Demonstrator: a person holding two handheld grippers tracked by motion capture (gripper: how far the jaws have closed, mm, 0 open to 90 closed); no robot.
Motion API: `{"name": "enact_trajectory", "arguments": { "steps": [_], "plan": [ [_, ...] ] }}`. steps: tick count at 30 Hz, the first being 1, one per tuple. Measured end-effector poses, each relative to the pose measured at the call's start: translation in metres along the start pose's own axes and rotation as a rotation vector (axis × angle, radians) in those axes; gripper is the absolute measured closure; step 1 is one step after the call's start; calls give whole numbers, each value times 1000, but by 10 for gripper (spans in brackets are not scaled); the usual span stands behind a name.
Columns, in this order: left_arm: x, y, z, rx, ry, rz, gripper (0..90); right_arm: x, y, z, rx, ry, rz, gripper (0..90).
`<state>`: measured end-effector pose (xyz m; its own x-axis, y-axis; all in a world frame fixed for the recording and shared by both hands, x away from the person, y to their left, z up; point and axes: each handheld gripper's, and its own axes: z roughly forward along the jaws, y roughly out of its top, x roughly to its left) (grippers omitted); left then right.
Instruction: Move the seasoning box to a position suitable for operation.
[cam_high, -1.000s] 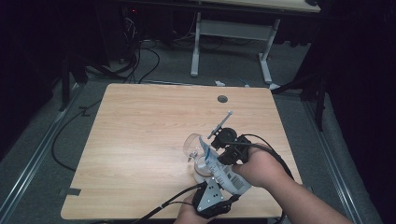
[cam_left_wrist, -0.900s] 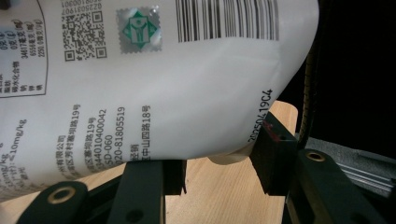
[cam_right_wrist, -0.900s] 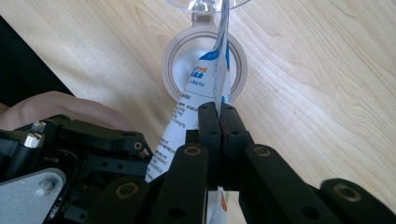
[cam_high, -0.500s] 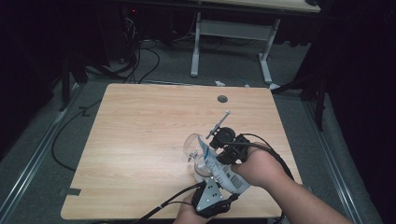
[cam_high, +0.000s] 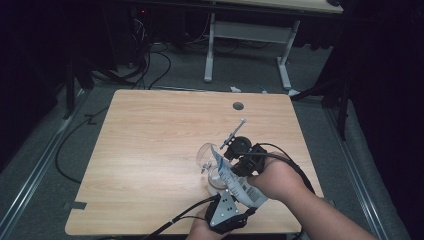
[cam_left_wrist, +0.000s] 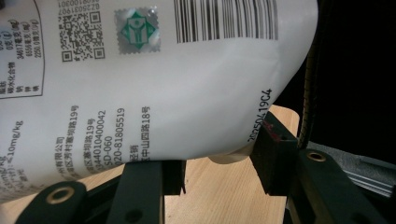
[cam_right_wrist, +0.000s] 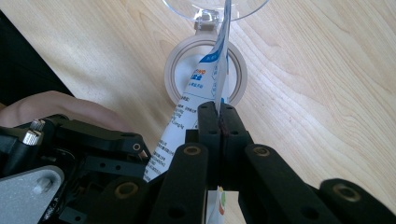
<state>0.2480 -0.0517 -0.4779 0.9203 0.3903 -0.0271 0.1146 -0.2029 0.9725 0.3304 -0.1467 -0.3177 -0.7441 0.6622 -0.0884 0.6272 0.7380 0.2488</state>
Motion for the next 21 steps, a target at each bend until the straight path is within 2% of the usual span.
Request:
{"name": "enact_trajectory", "arguments": {
  "steps": [21],
  "plan": [
    [-2,2,-1,-10,-3,9,589,1,1,-3,4,-2,-9,899]
  ]
}}
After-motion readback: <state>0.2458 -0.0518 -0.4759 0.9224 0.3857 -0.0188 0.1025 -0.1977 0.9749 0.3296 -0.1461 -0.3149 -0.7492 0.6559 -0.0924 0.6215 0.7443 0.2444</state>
